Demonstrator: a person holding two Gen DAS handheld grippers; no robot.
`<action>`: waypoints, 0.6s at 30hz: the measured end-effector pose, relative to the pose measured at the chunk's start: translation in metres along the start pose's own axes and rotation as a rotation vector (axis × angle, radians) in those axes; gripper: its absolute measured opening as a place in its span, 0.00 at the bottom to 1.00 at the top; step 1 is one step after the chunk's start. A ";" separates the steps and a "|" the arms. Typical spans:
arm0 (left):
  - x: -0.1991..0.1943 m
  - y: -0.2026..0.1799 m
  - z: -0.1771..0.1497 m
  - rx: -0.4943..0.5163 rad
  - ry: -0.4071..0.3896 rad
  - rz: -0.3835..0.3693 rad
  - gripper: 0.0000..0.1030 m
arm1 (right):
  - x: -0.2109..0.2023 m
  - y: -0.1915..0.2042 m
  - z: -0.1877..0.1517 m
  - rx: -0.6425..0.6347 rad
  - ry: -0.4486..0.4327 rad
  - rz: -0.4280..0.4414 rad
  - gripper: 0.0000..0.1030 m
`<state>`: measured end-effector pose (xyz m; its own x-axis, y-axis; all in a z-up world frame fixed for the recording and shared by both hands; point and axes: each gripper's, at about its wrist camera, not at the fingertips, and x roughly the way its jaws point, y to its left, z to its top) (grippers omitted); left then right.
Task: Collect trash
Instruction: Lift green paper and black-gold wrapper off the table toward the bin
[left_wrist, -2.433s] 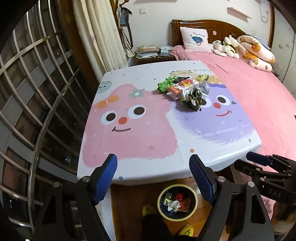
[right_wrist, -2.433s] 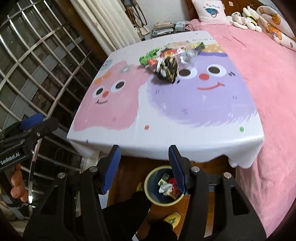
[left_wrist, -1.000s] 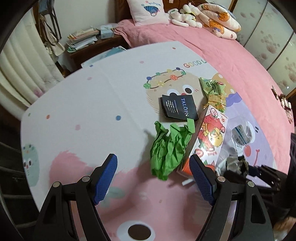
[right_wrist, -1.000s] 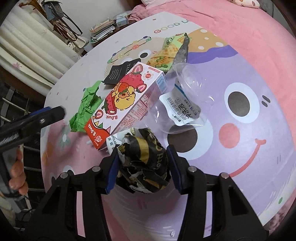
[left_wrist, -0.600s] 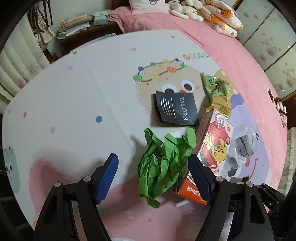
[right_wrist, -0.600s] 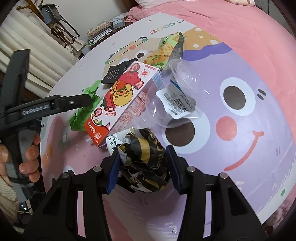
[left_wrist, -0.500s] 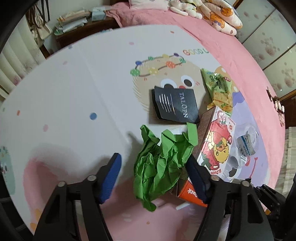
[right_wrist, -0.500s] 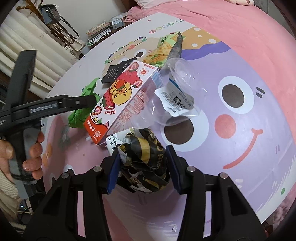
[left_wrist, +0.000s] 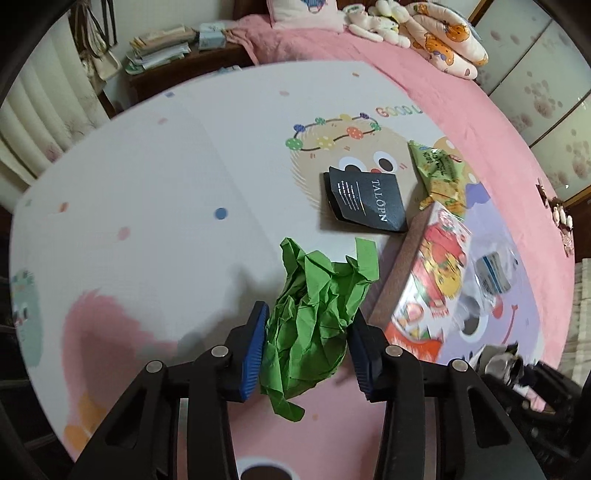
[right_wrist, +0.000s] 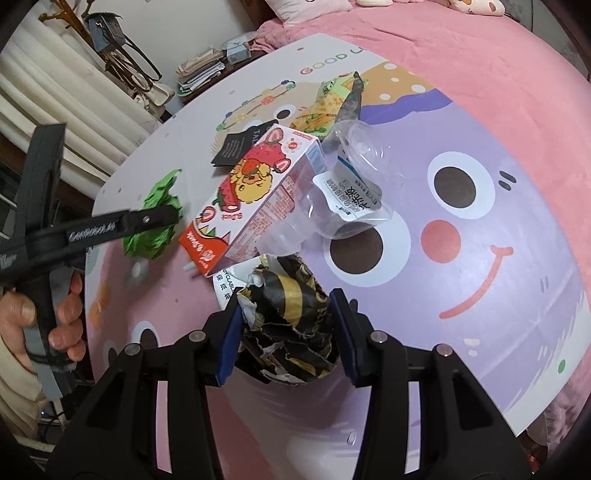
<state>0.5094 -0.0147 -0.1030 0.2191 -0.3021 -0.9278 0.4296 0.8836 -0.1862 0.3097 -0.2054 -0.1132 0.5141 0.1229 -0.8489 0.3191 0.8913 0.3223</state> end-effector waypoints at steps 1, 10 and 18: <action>-0.008 -0.001 -0.005 0.002 -0.010 0.008 0.40 | -0.004 0.001 -0.001 -0.004 -0.002 0.004 0.40; -0.088 -0.021 -0.069 -0.022 -0.091 0.039 0.40 | -0.050 0.017 -0.012 -0.107 -0.033 0.070 0.40; -0.158 -0.077 -0.144 -0.087 -0.192 0.128 0.40 | -0.112 0.006 -0.038 -0.219 -0.073 0.177 0.40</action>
<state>0.3160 0.0168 0.0119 0.4333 -0.2406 -0.8685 0.3127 0.9440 -0.1055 0.2242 -0.1971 -0.0322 0.6050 0.2599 -0.7526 0.0438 0.9329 0.3574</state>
